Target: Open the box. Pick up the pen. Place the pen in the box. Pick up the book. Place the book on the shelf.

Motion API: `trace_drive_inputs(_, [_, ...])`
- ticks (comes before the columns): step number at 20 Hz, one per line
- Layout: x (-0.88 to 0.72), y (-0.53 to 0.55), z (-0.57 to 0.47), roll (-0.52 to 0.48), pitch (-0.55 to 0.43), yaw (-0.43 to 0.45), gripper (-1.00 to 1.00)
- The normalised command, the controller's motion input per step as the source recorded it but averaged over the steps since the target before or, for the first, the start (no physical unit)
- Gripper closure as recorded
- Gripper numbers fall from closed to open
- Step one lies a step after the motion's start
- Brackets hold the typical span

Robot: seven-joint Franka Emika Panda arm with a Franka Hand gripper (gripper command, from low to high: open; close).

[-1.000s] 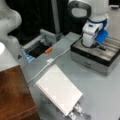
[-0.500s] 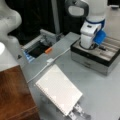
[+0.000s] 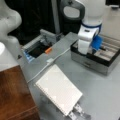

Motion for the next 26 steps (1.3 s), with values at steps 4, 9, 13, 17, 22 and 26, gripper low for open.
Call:
trace_drive_inputs(4, [0.02,-0.28,0.08,-0.295,0.036,0.222,-1.00])
trace_drive_inputs(9, [-0.01,-0.22,0.03,-0.407,0.019,0.196,-1.00])
trace_drive_inputs(13, [-0.06,-0.32,-0.01,-0.398,0.003,0.140,-1.00])
trace_drive_inputs(17, [-0.10,-0.39,-0.10,-0.316,-0.082,0.128,-1.00])
trace_drive_inputs(22, [-0.17,-0.42,-0.11,-0.345,-0.126,0.151,-1.00])
trace_drive_inputs(26, [-0.23,-0.30,-0.07,-0.523,-0.153,0.207,-1.00])
